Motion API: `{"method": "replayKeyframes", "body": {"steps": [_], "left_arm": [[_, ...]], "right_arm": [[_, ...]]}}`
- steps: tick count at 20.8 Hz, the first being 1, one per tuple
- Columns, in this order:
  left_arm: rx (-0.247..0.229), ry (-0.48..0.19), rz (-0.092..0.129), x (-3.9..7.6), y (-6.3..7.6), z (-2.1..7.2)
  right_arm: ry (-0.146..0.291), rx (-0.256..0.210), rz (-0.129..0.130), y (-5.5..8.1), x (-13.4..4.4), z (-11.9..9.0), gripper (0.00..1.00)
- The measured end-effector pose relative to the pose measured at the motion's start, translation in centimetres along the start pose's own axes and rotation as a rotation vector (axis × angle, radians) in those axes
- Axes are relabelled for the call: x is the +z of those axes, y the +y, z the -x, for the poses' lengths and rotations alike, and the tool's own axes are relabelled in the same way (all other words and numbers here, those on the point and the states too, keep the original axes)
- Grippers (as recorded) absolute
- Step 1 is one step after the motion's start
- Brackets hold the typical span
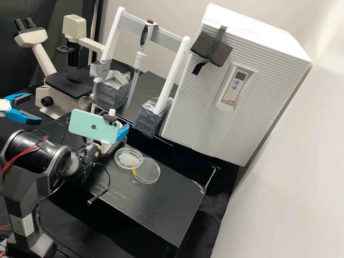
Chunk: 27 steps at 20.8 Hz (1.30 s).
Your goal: Open the bottle
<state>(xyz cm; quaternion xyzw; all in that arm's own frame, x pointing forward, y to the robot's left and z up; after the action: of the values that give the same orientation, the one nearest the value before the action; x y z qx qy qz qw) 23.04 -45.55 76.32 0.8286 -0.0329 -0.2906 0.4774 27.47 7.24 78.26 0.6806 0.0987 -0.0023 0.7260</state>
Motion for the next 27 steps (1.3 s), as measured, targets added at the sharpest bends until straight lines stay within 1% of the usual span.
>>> {"method": "replayKeyframes", "body": {"steps": [3,4,9,23,27], "left_arm": [[-0.001,-0.002,0.0,0.04,-0.01,-0.02],[-0.001,-0.002,0.0,0.04,-0.01,-0.02],[-0.001,-0.002,0.0,0.04,-0.01,-0.02],[-0.001,-0.002,0.0,0.04,-0.01,-0.02],[-0.009,0.0,0.006,0.12,-0.26,0.17]], "right_arm": [[0.008,-0.004,0.001,-0.14,-0.2,0.0,0.0],[0.011,-0.006,0.012,-0.21,-0.28,0.0,0.0],[-0.004,0.007,-0.002,-0.14,-0.19,0.01,0.0],[-0.004,0.006,-0.001,-0.15,-0.2,0.01,0.0],[-0.003,0.008,-0.001,-0.11,-0.23,0.02,0.0]]}}
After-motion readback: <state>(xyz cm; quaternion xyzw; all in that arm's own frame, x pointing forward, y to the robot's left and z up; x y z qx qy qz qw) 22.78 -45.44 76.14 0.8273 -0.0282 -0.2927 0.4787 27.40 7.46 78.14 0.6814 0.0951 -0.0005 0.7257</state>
